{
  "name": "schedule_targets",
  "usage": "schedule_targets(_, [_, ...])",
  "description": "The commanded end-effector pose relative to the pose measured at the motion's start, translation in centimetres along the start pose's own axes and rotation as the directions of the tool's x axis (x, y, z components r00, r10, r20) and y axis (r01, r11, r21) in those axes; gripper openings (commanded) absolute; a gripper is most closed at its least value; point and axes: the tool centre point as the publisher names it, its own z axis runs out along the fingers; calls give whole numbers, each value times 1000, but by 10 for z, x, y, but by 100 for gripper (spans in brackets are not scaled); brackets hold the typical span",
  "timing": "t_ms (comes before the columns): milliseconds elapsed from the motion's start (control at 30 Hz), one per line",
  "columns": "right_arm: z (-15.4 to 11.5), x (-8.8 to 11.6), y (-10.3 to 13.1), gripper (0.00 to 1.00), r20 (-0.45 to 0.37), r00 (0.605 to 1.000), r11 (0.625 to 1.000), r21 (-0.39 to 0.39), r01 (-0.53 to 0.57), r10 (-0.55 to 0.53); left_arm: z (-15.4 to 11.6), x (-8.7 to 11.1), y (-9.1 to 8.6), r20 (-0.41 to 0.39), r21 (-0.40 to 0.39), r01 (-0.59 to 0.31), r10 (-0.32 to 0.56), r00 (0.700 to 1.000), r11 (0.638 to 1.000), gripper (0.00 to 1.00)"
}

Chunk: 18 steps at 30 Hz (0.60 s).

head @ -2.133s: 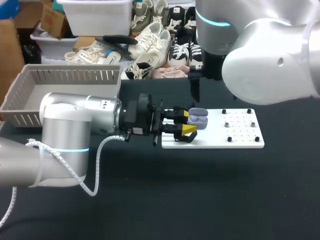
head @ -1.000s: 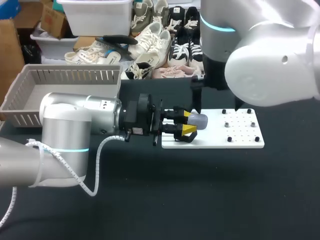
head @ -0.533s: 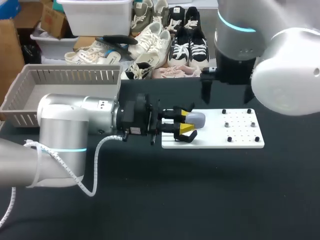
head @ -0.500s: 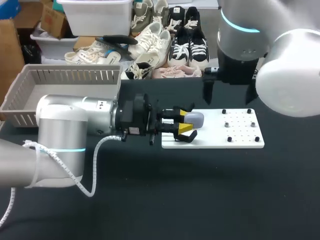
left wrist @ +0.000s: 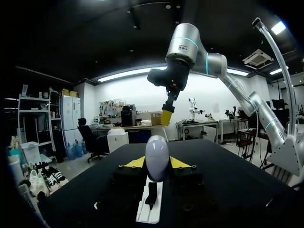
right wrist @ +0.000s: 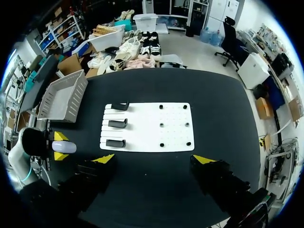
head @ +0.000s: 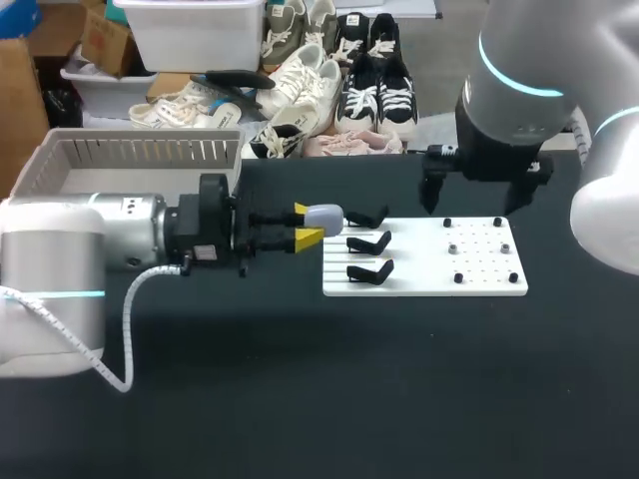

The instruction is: Pick up each earbud case from the left stands, insert the matching earbuds, close the lid, and place the case in the box.

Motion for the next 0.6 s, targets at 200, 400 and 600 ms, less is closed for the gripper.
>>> schedule_targets(200, [0, 3, -1, 100, 26, 1000, 1000, 1, -4, 4, -48, -8, 31, -81, -159, -26, 13, 997, 987, 0])
schedule_targets(400, [0, 3, -1, 100, 26, 1000, 1000, 1, -4, 4, -79, -8, 53, -150, -238, -23, -13, 989, 971, 0])
schedule_targets(600, [0, 3, -1, 100, 26, 1000, 1000, 1, -4, 4, -107, -3, 77, -188, -339, 17, -85, 978, 941, 0])
